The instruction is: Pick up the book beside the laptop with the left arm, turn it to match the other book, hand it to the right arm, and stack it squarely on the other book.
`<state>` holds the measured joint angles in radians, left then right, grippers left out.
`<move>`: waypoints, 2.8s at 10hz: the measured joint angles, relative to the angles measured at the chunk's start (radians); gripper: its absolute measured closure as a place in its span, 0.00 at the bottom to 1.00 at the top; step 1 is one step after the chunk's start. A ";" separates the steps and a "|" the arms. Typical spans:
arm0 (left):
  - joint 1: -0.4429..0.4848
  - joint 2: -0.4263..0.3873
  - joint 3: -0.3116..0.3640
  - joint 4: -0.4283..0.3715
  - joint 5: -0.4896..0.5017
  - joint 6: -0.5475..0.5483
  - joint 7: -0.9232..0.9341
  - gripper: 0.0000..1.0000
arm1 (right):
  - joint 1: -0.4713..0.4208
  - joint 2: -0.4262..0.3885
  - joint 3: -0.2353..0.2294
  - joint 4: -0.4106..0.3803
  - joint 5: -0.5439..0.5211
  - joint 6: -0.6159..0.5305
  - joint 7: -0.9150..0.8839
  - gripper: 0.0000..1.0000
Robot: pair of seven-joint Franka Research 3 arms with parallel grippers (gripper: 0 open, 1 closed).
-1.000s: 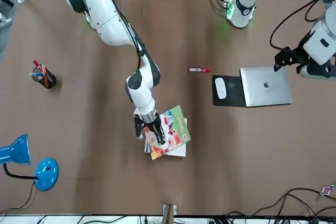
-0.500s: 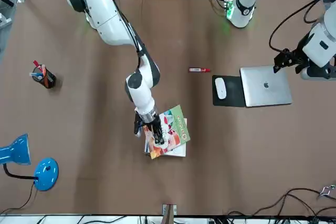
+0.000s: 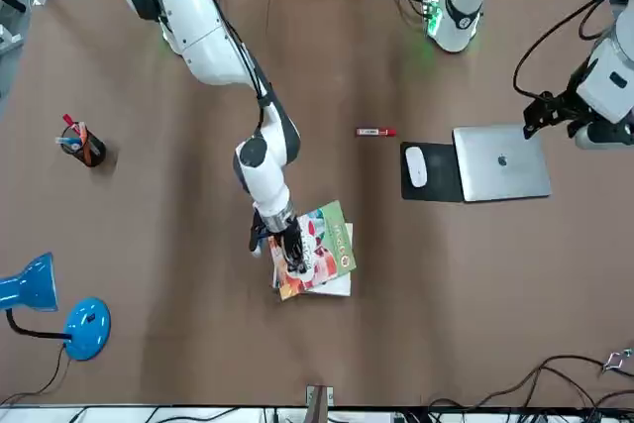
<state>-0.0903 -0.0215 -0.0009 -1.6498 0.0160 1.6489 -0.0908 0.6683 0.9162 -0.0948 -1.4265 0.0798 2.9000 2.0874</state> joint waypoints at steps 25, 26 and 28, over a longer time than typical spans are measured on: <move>0.002 0.053 0.001 0.047 0.002 0.000 0.000 0.00 | 0.161 -0.057 -0.121 -0.022 0.117 -0.069 0.196 0.99; 0.002 0.053 0.001 0.047 0.002 0.000 0.000 0.00 | 0.169 -0.054 -0.120 -0.006 0.147 -0.068 0.201 0.99; 0.002 0.053 0.001 0.047 0.002 0.000 0.000 0.00 | 0.182 -0.025 -0.117 0.065 0.172 -0.071 0.233 0.98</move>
<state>-0.0881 0.0313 0.0004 -1.6027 0.0182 1.6484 -0.0907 0.8504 0.8913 -0.2122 -1.3617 0.2516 2.8295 2.3200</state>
